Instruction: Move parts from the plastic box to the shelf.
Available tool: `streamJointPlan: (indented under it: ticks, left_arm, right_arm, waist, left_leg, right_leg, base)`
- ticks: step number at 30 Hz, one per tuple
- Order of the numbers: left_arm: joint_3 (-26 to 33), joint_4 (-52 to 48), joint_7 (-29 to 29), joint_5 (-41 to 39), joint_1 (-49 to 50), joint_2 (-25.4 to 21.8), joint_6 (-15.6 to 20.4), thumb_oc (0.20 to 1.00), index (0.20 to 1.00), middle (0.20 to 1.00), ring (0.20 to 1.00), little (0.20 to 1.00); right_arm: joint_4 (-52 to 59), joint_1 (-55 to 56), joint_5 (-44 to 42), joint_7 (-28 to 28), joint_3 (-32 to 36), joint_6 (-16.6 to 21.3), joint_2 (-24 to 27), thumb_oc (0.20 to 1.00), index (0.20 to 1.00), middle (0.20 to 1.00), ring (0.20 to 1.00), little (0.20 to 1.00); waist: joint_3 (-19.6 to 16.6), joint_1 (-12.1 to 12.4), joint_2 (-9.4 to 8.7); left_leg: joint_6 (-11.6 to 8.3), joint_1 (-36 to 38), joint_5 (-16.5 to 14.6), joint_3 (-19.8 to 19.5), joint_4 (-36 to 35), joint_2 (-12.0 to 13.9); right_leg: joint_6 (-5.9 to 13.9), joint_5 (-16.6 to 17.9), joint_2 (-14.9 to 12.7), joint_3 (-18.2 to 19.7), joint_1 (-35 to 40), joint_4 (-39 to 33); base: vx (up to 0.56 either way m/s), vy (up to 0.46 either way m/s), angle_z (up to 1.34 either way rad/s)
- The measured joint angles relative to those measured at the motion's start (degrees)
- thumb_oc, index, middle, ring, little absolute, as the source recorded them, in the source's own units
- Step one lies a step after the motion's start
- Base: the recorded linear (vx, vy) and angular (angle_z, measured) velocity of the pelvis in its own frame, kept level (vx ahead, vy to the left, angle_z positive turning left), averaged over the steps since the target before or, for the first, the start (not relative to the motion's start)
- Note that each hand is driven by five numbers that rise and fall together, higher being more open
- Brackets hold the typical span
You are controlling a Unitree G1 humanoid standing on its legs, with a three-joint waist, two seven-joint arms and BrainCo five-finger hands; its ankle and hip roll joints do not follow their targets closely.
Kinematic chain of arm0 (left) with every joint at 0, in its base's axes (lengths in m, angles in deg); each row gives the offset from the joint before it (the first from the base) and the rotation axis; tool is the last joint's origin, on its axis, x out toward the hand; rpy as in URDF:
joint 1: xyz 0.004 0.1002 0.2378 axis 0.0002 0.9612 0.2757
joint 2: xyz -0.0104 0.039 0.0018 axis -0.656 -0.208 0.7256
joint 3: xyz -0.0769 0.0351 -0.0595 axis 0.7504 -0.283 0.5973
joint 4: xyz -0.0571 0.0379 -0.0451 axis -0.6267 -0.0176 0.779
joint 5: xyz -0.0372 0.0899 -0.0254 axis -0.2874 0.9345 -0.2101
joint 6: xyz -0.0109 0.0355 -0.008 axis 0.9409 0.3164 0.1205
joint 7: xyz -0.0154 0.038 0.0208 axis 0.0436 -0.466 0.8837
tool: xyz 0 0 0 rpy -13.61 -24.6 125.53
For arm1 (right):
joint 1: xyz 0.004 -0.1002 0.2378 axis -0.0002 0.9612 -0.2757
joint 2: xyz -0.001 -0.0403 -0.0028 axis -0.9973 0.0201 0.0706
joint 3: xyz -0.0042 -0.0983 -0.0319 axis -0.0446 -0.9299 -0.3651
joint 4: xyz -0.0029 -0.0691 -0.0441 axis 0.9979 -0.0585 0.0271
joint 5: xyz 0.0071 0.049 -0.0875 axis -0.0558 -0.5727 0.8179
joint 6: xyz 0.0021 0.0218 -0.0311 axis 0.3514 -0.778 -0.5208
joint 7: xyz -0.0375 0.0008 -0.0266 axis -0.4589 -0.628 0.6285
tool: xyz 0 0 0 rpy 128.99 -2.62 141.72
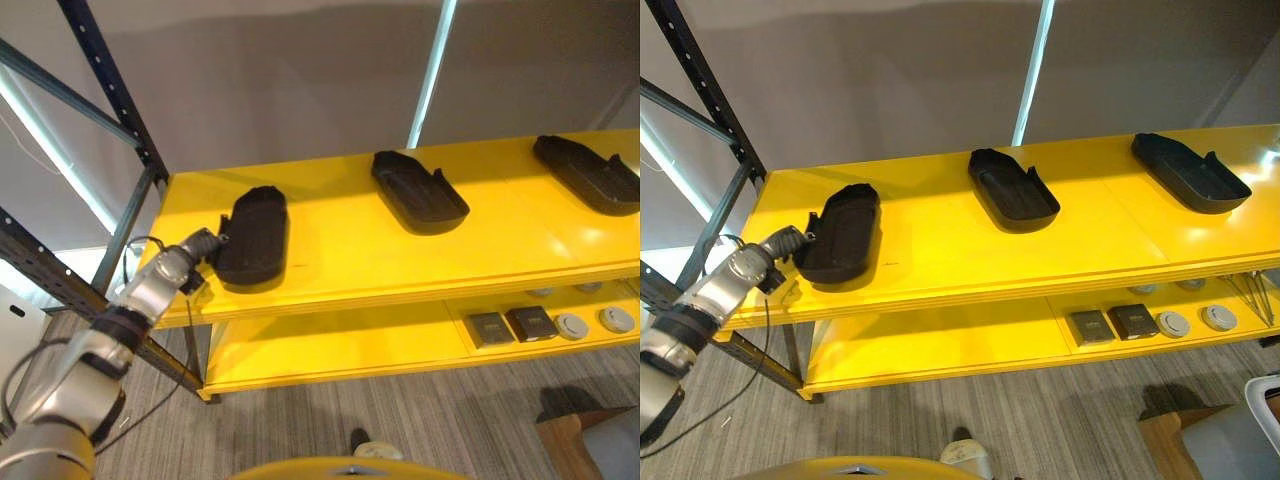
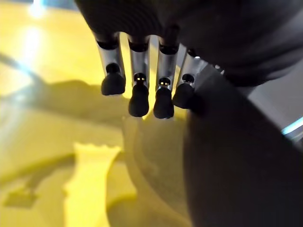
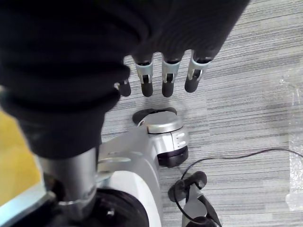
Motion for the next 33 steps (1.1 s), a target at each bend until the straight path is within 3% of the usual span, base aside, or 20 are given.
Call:
streamJointPlan:
  ticks: [6, 10, 14, 31, 32, 33]
  left_arm:
    - [0.2, 5.0, 0.8, 6.6, -4.3, -1.0, 0.1, 0.200, 0.200, 0.200, 0.200, 0.200]
    - [0.4, 9.6, 2.4, 6.9, -4.3, 0.6, -2.5, 0.200, 0.200, 0.200, 0.200, 0.200]
    - [0.5, 15.9, 3.4, 7.8, -4.1, 3.0, -3.9, 0.200, 0.200, 0.200, 0.200, 0.200]
    - [0.9, 20.2, 11.2, 9.9, -2.1, 7.3, -7.0, 0.200, 0.200, 0.200, 0.200, 0.200]
    - [1.0, 20.2, 11.6, 9.9, -2.1, 7.4, -7.0, 0.244, 0.244, 0.244, 0.244, 0.244]
    - [1.1, 20.2, 12.2, 9.9, -2.1, 7.5, -7.0, 0.586, 0.586, 0.586, 0.586, 0.586]
  right_arm:
    - [-2.1, 0.1, 0.1, -0.6, 0.1, 0.4, 0.4, 1.000, 1.000, 1.000, 1.000, 1.000]
    - [-2.0, -0.1, 0.1, -1.1, 0.0, 0.9, 1.3, 1.000, 1.000, 1.000, 1.000, 1.000]
    - [-2.0, 0.1, 0.2, -1.2, 0.0, 0.9, 1.5, 1.000, 1.000, 1.000, 1.000, 1.000]
    - [-1.9, -0.3, 0.2, -2.2, -1.1, 0.9, 1.8, 1.000, 1.000, 1.000, 1.000, 1.000]
    - [-2.0, -0.3, 0.2, -2.2, -1.1, 0.9, 1.8, 1.000, 1.000, 1.000, 1.000, 1.000]
    - [-2.0, -0.3, 0.2, -2.2, -1.1, 0.9, 1.8, 1.000, 1.000, 1.000, 1.000, 1.000]
  waist:
    - [-0.9, -0.4, 1.41]
    - [-1.4, -1.2, 2.15]
    - [-1.3, -1.6, 2.05]
    - [-0.7, -2.0, 1.18]
    - [-0.7, -1.9, 1.17]
    - [-0.7, -1.9, 1.16]
  left_leg:
    - [-0.06, 0.0, -0.3, 0.6, 0.0, 0.0]
    - [-0.20, -0.1, -0.5, 1.0, -0.3, 0.0]
    - [-0.18, -0.2, -0.4, 1.4, 0.0, 0.0]
    - [-0.06, -0.2, -0.6, 1.4, 0.0, -0.1]
    - [-0.06, -0.2, -0.6, 1.4, 0.0, -0.1]
    - [-0.07, -0.2, -0.6, 1.4, 0.0, -0.1]
  right_leg:
    - [0.08, 0.2, 0.0, 1.0, -0.3, 0.0]
    - [0.11, 0.3, 0.0, 1.2, -0.7, 0.0]
    - [0.07, 0.4, 0.1, 1.5, -1.0, 0.0]
    - [0.12, 0.3, 0.1, 1.5, -0.9, 0.0]
    - [0.12, 0.3, 0.1, 1.4, -0.9, 0.0]
    - [0.12, 0.3, 0.1, 1.4, -0.9, 0.0]
  base:
    - [0.02, -0.001, -0.03]
    - [0.04, -0.009, -0.08]
    - [0.04, -0.010, -0.05]
    - [0.00, 0.000, 0.00]
    - [0.00, 0.000, 0.00]
    - [0.00, 0.000, 0.00]
